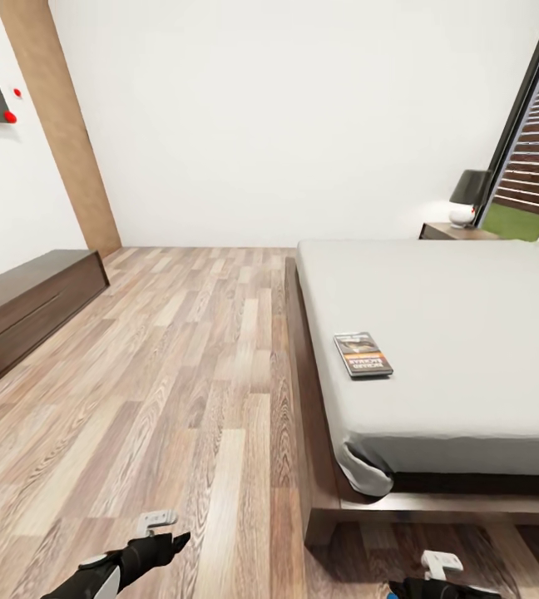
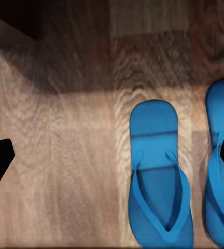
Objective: In the bedroom, move the book from the bed onto either nightstand, and place the two sandals side by side next to the bed.
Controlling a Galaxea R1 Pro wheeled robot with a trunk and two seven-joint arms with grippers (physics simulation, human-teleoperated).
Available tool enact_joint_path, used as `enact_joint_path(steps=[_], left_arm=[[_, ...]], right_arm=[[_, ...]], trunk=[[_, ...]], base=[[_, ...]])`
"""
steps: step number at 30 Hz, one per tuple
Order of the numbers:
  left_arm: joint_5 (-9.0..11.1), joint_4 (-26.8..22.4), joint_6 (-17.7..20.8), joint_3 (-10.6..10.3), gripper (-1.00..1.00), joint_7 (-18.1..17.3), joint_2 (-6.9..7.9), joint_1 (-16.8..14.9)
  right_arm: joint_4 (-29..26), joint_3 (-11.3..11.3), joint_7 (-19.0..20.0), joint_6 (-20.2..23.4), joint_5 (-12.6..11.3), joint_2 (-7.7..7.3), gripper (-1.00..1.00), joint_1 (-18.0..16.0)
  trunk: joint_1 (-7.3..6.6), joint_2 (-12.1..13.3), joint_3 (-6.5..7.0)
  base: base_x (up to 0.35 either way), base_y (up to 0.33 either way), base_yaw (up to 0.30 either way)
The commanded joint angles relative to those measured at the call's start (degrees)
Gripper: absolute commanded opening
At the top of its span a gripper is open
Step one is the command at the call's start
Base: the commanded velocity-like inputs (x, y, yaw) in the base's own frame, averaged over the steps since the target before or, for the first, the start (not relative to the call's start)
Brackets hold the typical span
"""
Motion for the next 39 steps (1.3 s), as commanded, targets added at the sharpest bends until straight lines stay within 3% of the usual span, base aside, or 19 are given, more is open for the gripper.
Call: enact_joint_path(steps=[1, 5, 12, 20, 32, 39], left_arm=[[-0.56, 0.56, -0.11, 0.49, 1.0, -0.17, -0.02, -0.03], [-0.6, 4.51, -0.68, 0.49, 1.0, 0.01, 0.23, -0.03], [-0.63, 9.5, -6.02, 0.46, 1.0, 0.18, 0.35, 0.57], [-0.71, 10.25, -6.88, 0.41, 1.0, 0.21, 0.25, 2.72], [-0.58, 10.22, -6.93, 0.49, 1.0, 0.21, 0.27, 3.04], [-0.63, 10.26, -6.91, 0.46, 1.0, 0.21, 0.17, 3.05]], right_arm=[[0.33, -0.49, 0.1, -0.33, 0.58, -0.04, 1.0, -0.04], [0.56, -0.49, 0.1, -0.6, 0.58, -0.03, 1.0, -0.01], [0.71, -0.5, 0.1, -0.69, 0.5, 0.03, 1.0, 0.0], [0.73, -0.5, 0.1, -0.7, 0.49, 0.05, 1.0, 0.0], [0.68, -0.5, 0.18, -0.62, 0.51, 0.02, 1.0, 0.0], [0.72, -0.5, 0.19, -0.61, 0.51, 0.03, 1.0, 0.0]], trunk=[[-0.24, 0.39, 0.14], [-1.12, 2.0, 0.85], [-2.65, 4.81, 2.11], [-4.41, 8.01, 3.55], [-7.05, 12.83, 5.7], [-7.05, 12.83, 5.7]], base=[[0.0, 0.0, 0.0], [0.0, 0.0, 0.0], [0.0, 0.0, 0.0], [0.0, 0.0, 0.0], [0.0, 0.0, 0.0], [0.0, 0.0, 0.0]])
